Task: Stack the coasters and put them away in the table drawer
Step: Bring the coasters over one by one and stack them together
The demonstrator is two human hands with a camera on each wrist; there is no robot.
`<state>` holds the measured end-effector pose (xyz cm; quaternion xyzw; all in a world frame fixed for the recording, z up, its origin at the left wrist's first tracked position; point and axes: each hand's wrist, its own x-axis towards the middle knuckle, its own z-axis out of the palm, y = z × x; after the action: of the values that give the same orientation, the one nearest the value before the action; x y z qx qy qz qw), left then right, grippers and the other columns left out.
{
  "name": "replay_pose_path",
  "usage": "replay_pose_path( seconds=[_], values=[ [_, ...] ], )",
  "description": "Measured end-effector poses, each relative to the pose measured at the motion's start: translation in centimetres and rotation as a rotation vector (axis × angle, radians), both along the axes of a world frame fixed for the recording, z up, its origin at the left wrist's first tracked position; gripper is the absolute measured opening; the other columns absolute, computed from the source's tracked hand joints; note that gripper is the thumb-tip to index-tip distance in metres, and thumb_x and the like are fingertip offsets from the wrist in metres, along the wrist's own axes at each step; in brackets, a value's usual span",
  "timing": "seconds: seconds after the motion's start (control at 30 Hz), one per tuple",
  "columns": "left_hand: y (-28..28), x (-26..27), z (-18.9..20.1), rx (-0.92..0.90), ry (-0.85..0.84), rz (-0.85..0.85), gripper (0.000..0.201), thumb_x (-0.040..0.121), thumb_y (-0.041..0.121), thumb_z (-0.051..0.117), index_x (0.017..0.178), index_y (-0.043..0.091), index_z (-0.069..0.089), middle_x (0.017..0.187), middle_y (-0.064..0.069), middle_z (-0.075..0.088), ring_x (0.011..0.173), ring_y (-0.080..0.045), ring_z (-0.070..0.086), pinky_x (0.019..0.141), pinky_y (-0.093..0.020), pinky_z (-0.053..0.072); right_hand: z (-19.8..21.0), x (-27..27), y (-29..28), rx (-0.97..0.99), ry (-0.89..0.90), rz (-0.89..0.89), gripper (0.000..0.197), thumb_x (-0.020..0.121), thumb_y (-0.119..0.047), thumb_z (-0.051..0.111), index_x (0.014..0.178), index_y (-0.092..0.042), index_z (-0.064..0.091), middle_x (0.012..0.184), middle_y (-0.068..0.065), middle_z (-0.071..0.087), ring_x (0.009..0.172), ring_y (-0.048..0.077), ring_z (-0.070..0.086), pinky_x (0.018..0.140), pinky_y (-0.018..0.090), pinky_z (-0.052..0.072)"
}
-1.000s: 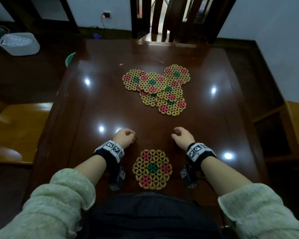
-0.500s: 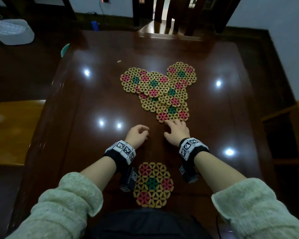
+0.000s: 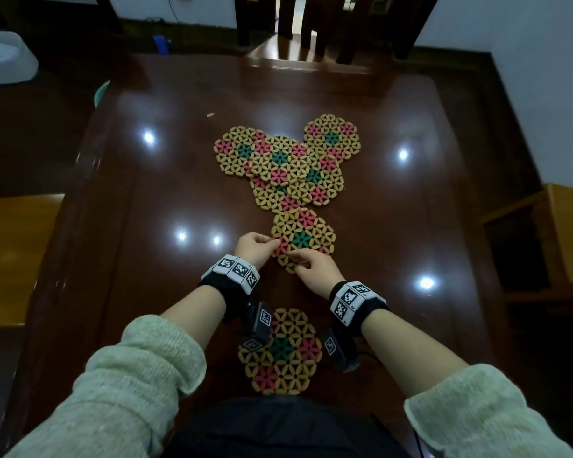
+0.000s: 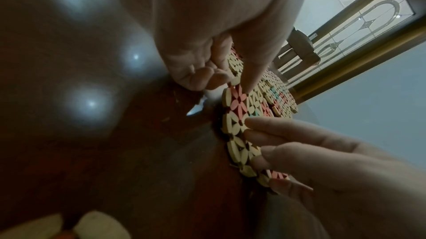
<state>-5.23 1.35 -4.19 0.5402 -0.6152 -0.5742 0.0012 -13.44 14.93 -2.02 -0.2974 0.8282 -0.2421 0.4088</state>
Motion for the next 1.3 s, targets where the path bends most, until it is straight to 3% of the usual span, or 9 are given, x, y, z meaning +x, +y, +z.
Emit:
replay_pose_path(
  seconds=[0.13, 0.27, 0.37, 0.5, 0.6, 0.7, 0.9, 1.1, 1.3],
  values=[
    [0.4, 0.4, 0.2, -0.059, 0.007, -0.033, 0.014, 0.078, 0.022, 0.076, 0.076, 0.021, 0.062, 0.090, -0.006, 0.069, 0.085, -0.021, 0.067, 0.083, -0.038, 0.057, 0.4, -0.1, 0.6, -0.012, -0.066, -0.033, 0.043, 0.091, -0.010, 0.052, 0.130, -0.025, 0.060, 0.128, -0.005, 0.064, 0.121, 0.011, 0.056, 0.104, 0.026, 0.045],
    [0.8, 1.0, 1.8, 0.024, 0.138, -0.033, 0.016, 0.086, 0.010, 0.068, 0.080, 0.015, 0.054, 0.094, -0.008, 0.060, 0.080, -0.015, 0.061, 0.069, -0.035, 0.060, 1.4, -0.4, 1.7, -0.055, -0.027, -0.106, 0.036, 0.092, -0.013, 0.054, 0.127, -0.019, 0.061, 0.126, 0.001, 0.063, 0.119, 0.016, 0.057, 0.102, 0.029, 0.046],
    [0.9, 2.0, 3.4, 0.010, 0.214, -0.120, 0.014, 0.088, 0.012, 0.065, 0.082, 0.018, 0.053, 0.096, -0.006, 0.060, 0.084, -0.017, 0.062, 0.063, -0.031, 0.058, 1.9, -0.5, 2.9, -0.012, 0.216, -0.235, 0.046, 0.090, -0.030, 0.062, 0.134, -0.021, 0.052, 0.137, 0.005, 0.044, 0.130, 0.024, 0.042, 0.108, 0.037, 0.038],
    [1.1, 4.2, 5.6, 0.032, 0.296, -0.194, 0.012, 0.087, 0.015, 0.065, 0.081, 0.022, 0.058, 0.100, -0.015, 0.067, 0.087, -0.026, 0.064, 0.072, -0.040, 0.056, 2.7, 0.1, 4.3, -0.043, 0.069, -0.418, 0.073, 0.090, -0.045, 0.059, 0.150, -0.020, 0.027, 0.153, 0.010, 0.025, 0.141, 0.029, 0.028, 0.116, 0.042, 0.027],
    [1.6, 5.9, 6.7, 0.133, 0.320, -0.241, 0.010, 0.090, 0.011, 0.061, 0.085, 0.019, 0.061, 0.095, -0.013, 0.066, 0.088, -0.028, 0.060, 0.071, -0.035, 0.049, 3.0, 1.1, 5.0, -0.149, -0.138, -0.539, 0.073, 0.092, -0.048, 0.055, 0.151, -0.018, 0.024, 0.149, 0.011, 0.039, 0.135, 0.028, 0.043, 0.112, 0.044, 0.037],
    [2.6, 7.6, 7.3, 0.190, 0.314, -0.223, 0.004, 0.090, 0.013, 0.063, 0.087, 0.015, 0.065, 0.091, -0.014, 0.067, 0.082, -0.028, 0.060, 0.074, -0.038, 0.051, 3.3, 2.4, 6.1, -0.235, -0.211, -0.559, 0.050, 0.094, -0.034, 0.058, 0.138, -0.011, 0.048, 0.126, 0.011, 0.061, 0.108, 0.022, 0.061, 0.099, 0.040, 0.050],
    [4.7, 11.4, 7.2, 0.310, 0.426, 0.059, 0.016, 0.087, 0.006, 0.066, 0.103, 0.005, 0.064, 0.086, -0.009, 0.071, 0.064, -0.012, 0.072, 0.055, -0.022, 0.057, 3.1, 5.2, 9.0, -0.210, -0.340, -0.527, 0.009, 0.091, -0.012, 0.062, 0.100, -0.014, 0.062, 0.089, 0.005, 0.067, 0.075, 0.016, 0.064, 0.062, 0.028, 0.054],
    [6.3, 14.6, 5.4, 0.357, 0.352, -0.062, 0.042, 0.081, -0.005, 0.066, 0.113, 0.023, 0.065, 0.122, -0.010, 0.065, 0.110, -0.027, 0.064, 0.088, -0.041, 0.054, 2.4, 7.2, 11.0, -0.210, -0.425, -0.585, 0.008, 0.092, -0.009, 0.060, 0.093, -0.016, 0.063, 0.086, 0.005, 0.067, 0.070, 0.015, 0.064, 0.066, 0.032, 0.055],
    [8.2, 15.7, 4.8, 0.259, 0.226, -0.090, 0.064, 0.082, -0.008, 0.065, 0.139, 0.012, 0.043, 0.102, -0.005, 0.061, 0.099, -0.024, 0.062, 0.083, -0.035, 0.056, 2.6, 8.3, 12.1, -0.192, -0.411, -0.632, 0.025, 0.092, -0.009, 0.060, 0.117, -0.009, 0.061, 0.106, 0.011, 0.068, 0.085, 0.021, 0.067, 0.070, 0.034, 0.058]
  ],
)
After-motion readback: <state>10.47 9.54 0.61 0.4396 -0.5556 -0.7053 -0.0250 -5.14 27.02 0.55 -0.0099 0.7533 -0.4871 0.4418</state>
